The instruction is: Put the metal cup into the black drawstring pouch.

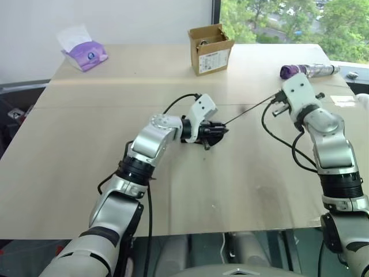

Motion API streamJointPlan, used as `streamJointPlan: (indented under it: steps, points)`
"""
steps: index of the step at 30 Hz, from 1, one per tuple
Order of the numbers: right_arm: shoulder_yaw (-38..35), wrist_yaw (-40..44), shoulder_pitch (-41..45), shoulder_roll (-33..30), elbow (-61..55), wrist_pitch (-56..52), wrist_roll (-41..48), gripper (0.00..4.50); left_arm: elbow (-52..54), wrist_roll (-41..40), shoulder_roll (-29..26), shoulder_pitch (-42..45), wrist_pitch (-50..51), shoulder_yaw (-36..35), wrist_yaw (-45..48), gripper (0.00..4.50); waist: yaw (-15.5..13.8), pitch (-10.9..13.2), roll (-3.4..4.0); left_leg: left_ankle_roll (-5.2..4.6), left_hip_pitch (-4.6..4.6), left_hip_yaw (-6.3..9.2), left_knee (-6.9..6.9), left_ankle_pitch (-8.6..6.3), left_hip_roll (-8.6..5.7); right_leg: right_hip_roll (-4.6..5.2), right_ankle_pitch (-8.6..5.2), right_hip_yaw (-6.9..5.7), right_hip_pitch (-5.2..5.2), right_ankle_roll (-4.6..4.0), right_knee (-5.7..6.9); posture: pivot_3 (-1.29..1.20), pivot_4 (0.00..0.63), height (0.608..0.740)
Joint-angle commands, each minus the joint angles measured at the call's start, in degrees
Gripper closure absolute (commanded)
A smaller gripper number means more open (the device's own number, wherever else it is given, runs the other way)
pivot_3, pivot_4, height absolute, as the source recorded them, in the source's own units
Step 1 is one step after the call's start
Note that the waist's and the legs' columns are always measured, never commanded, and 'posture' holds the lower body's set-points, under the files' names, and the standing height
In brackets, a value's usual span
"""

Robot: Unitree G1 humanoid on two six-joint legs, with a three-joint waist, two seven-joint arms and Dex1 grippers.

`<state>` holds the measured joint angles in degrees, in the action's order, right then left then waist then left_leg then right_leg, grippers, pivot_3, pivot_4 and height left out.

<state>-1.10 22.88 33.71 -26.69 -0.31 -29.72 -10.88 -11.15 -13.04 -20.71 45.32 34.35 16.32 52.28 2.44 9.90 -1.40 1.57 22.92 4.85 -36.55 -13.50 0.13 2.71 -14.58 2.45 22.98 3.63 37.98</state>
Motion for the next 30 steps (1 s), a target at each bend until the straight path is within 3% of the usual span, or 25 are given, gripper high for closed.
streamJointPlan:
  steps: [1, 6, 7, 10, 14, 15, 16, 18, 24, 30]
  points:
    - [-3.72, -1.7, -1.5, -2.97, -1.31, -0.55, 0.05, 4.5, 0.19, 1.71, -2.39, -2.02, 0.07, 0.04, 0.47, 4.34, 0.01, 0.0, 0.01, -0.01, -0.01, -0.01, 0.0, 0.0, 0.0, 0.0, 0.0, 0.01, 0.0, 0.0, 0.01, 0.0, 0.15, 0.74]
    - [-2.7, 3.34, -5.99, 0.0, -5.97, -1.17, 7.39, 4.5, 2.07, -2.1, -0.63, -2.38, -0.99, -4.31, -0.76, 4.34, 0.02, -0.01, 0.01, -0.04, -0.05, -0.02, -0.02, -0.02, 0.01, -0.01, 0.0, 0.03, -0.03, 0.01, 0.02, 0.0, 0.15, 0.74]
    - [-2.29, 4.08, -7.31, 0.18, -6.84, -1.09, 8.4, 3.9, 3.28, -4.17, -0.41, -2.56, 0.12, -5.66, -0.07, 3.33, 0.03, -0.01, 0.01, -0.04, -0.04, -0.01, -0.02, -0.02, 0.02, -0.02, 0.0, 0.02, -0.03, 0.0, 0.02, 0.0, 0.15, 0.74]
    - [-3.0, 6.39, -13.46, 0.16, -11.38, -1.65, 12.09, 2.71, 10.57, -8.92, 0.32, -4.83, 2.89, -11.62, -3.44, 2.1, -0.05, -0.01, 0.01, -0.06, -0.02, 0.02, -0.01, -0.03, 0.03, -0.02, 0.0, 0.0, -0.02, 0.01, 0.01, 0.0, 0.15, 0.74]
    - [-8.54, 8.23, -23.52, -0.97, -20.62, -2.44, 17.52, 0.73, 21.84, -13.32, 0.07, -10.64, 8.38, -20.39, -11.53, 0.14, -0.28, -0.01, 0.01, -0.06, 0.07, 0.05, -0.01, -0.04, 0.01, 0.03, 0.0, -0.03, -0.02, 0.01, -0.06, 0.0, 0.15, 0.74]
    - [-9.83, 8.43, -25.19, -0.85, -22.51, -2.71, 19.1, 0.21, 23.9, -13.75, -0.01, -12.03, 8.76, -21.6, -12.92, 0.0, -0.3, -0.01, 0.01, -0.06, 0.06, 0.05, -0.01, -0.04, 0.01, 0.04, 0.0, -0.02, -0.02, 0.01, -0.05, 0.0, 0.15, 0.74]
    - [-11.09, 8.35, -26.94, -0.7, -24.23, -2.48, 20.2, 0.07, 26.15, -14.54, 0.0, -13.59, 9.48, -22.95, -14.32, 0.0, -0.31, -0.01, 0.01, -0.07, 0.03, 0.04, -0.02, -0.04, 0.02, 0.05, 0.0, -0.01, -0.03, 0.01, -0.04, 0.0, 0.15, 0.74]
    - [-13.88, 9.61, -32.28, -0.53, -28.31, 0.33, 22.68, 0.07, 30.92, -15.07, 0.93, -18.87, 6.99, -26.64, -17.28, 0.0, -0.29, -0.03, 0.04, -0.07, -0.1, 0.03, -0.05, -0.04, 0.01, 0.04, 0.0, 0.0, -0.16, 0.02, -0.01, 0.0, 0.15, 0.74]
    - [-21.72, 16.85, -47.81, -1.3, -35.34, 8.21, 30.62, 0.07, 41.3, -15.26, -3.07, -40.03, 2.54, -35.2, -19.08, 0.0, -0.34, -0.07, 0.03, -0.08, -0.38, 0.04, 0.03, -0.05, 0.13, -0.04, -0.01, -0.02, -0.4, 0.01, -0.02, 0.0, 0.15, 0.74]
    - [-25.39, 20.31, -56.83, -3.06, -35.11, 14.65, 31.49, 0.07, 46.26, -18.51, -4.25, -52.41, 1.15, -41.41, -19.08, 0.0, -1.46, -0.08, -0.02, -0.1, -0.85, 0.0, -0.13, -0.08, 0.14, -0.02, -0.18, -0.05, -1.01, -0.21, -0.2, 0.0, 0.15, 0.74]
